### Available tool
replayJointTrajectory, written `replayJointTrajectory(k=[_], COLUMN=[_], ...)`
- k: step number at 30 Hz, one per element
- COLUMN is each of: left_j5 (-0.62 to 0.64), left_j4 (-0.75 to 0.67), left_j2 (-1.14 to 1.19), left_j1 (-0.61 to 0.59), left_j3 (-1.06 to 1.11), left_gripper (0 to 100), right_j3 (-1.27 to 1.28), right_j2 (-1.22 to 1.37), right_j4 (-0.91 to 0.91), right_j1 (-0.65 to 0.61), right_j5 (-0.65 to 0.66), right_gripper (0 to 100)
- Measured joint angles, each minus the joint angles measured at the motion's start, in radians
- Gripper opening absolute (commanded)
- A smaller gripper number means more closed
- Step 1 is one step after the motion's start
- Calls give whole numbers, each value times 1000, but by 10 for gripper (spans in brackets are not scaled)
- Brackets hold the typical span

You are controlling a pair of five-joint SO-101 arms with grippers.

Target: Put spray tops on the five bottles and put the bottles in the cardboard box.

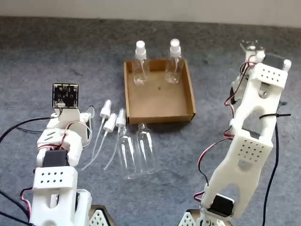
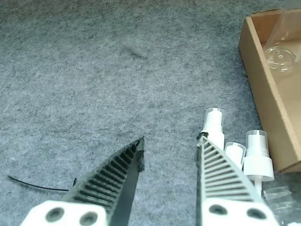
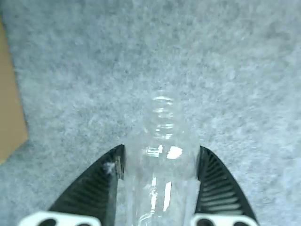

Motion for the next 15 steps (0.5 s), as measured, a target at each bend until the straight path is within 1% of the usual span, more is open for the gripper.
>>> replayJointTrajectory(k=[4,6,9,10,15], left_j5=[-38,-41,-43,-43,-46], left_j4=[0,0,0,0,0], left_j2=[0,0,0,0,2], left_j1=[32,29,34,34,34], left_j3=[0,0,0,0,0], left_gripper=[178,178,178,178,178], right_j3=[-186,-278,-411,-451,-600], right_j2=[0,0,0,0,-6], right_j4=[9,11,11,11,11], right_j1=[-9,-8,-14,-20,-44], right_j5=[-8,-71,-195,-216,-235], right_gripper=[22,8,5,5,5])
